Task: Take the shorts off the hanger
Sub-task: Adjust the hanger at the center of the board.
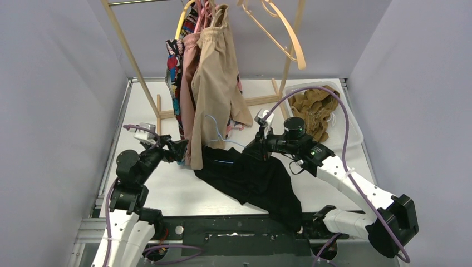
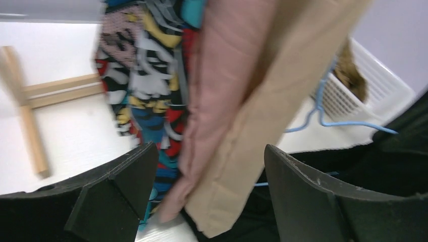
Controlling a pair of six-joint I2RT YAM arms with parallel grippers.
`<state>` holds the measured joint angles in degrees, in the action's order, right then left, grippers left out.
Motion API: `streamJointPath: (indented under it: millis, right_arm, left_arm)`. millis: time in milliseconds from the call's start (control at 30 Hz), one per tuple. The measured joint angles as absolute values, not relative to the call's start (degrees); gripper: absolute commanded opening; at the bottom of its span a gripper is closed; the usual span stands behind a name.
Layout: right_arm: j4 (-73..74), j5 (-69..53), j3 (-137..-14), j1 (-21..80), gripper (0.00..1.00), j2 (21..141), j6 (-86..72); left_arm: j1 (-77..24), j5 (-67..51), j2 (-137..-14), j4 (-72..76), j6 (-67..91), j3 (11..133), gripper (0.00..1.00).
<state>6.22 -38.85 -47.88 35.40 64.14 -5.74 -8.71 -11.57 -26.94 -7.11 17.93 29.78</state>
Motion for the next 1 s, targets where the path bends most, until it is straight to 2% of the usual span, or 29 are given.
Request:
streamJointPath:
  millis: [233, 500, 800, 1000]
  right_arm:
    - [4.5, -47.3, -47.8, 36.3, 0.00, 64.0, -5.0]
    - [2.4, -52.4, -47.1, 37.2, 0.00, 56.8, -3.5]
    - [0.8, -51.4, -47.1, 37.6, 0.00, 60.9, -5.0]
    - [0.1, -49.4, -47.6, 38.5, 0.00, 63.4, -6.8]
  left_arm:
    - [-8.9, -30.1, -31.6, 1.5, 21.4, 27.4, 0.58]
    - [-9.3, -41.1, -33.2, 15.7, 34.9, 25.6, 0.58]
    - [-16.1, -40.6, -35.6, 16.5, 38.4, 29.3, 0.57]
    - [-27.0, -30.9, -36.4, 9.4, 34.7, 33.4, 0.41]
